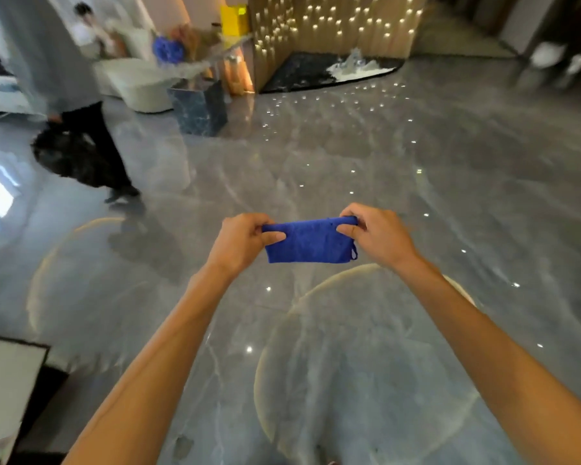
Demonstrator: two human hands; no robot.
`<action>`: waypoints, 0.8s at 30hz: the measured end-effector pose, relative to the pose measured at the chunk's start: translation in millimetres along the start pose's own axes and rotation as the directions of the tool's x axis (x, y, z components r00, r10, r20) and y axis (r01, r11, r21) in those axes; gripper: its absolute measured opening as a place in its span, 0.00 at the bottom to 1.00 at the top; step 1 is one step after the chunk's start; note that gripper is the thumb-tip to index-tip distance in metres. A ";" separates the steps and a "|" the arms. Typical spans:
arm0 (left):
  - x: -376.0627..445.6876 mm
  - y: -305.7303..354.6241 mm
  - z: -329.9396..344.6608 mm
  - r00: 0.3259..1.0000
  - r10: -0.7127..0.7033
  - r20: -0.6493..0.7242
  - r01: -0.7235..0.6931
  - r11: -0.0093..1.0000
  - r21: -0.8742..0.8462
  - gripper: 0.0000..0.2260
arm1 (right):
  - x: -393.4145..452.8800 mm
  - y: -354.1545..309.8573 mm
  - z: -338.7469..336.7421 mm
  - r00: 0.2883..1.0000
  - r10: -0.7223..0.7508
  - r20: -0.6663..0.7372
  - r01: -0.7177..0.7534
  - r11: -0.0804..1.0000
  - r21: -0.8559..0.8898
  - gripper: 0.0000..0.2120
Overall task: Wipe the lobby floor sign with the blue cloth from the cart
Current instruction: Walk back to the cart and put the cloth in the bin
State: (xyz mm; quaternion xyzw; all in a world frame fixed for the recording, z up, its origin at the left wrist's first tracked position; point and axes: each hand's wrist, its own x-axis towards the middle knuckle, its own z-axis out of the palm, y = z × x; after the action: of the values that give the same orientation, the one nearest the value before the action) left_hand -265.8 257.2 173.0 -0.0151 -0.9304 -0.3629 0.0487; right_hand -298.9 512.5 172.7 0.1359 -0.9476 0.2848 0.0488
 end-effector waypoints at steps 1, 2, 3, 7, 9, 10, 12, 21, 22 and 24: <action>5.6 13.4 14.2 1.000 0.011 0.021 -0.011 1.000 0.005 0.10 | -7.2 16.3 -10.9 0.999 0.025 -0.019 -0.025 1.000 0.001 0.02; 10.6 27.0 28.2 0.999 0.023 0.045 -0.024 1.000 0.008 0.09 | -14.8 32.3 -21.3 0.998 0.055 -0.033 -0.055 0.998 0.006 0.02; 15.0 40.9 41.4 0.997 0.036 0.070 -0.037 0.999 0.010 0.08 | -23.3 47.2 -31.3 0.995 0.087 -0.043 -0.087 0.996 0.010 0.01; 28.2 95.9 91.5 0.983 0.107 0.148 -0.109 0.994 0.007 0.07 | -58.4 102.1 -66.4 0.972 0.208 -0.112 -0.200 0.977 0.080 0.03; 32.9 121.7 116.7 0.969 0.141 0.203 -0.145 0.989 0.006 0.05 | -77.8 125.0 -82.4 0.955 0.253 -0.157 -0.244 0.967 0.072 0.02; 35.3 133.3 129.4 0.962 0.157 0.224 -0.164 0.986 0.010 0.05 | -87.9 135.3 -89.7 0.944 0.283 -0.169 -0.274 0.959 0.074 0.02; 38.7 154.2 151.7 0.949 0.192 0.249 -0.203 0.979 0.019 0.07 | -107.4 152.0 -102.6 0.915 0.362 -0.178 -0.347 0.931 0.111 0.02; 61.8 242.8 241.1 0.753 0.474 0.456 -0.424 0.880 -0.215 0.09 | -183.7 206.8 -150.0 0.652 0.657 -0.379 -0.661 0.737 0.140 0.06; 63.8 252.8 249.5 0.710 0.522 0.472 -0.454 0.852 -0.260 0.08 | -190.3 211.1 -154.6 0.619 0.670 -0.410 -0.685 0.716 0.136 0.06; 68.6 273.1 264.7 0.634 0.603 0.484 -0.500 0.797 -0.339 0.07 | -201.6 219.2 -163.3 0.550 0.696 -0.461 -0.727 0.671 0.146 0.05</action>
State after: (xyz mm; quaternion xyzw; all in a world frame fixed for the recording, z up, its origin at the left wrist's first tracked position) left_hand -337.9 636.9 170.3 -0.4111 -0.8157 -0.3878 -0.1238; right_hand -165.9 824.7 159.0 -0.3357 -0.8855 0.2745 0.1668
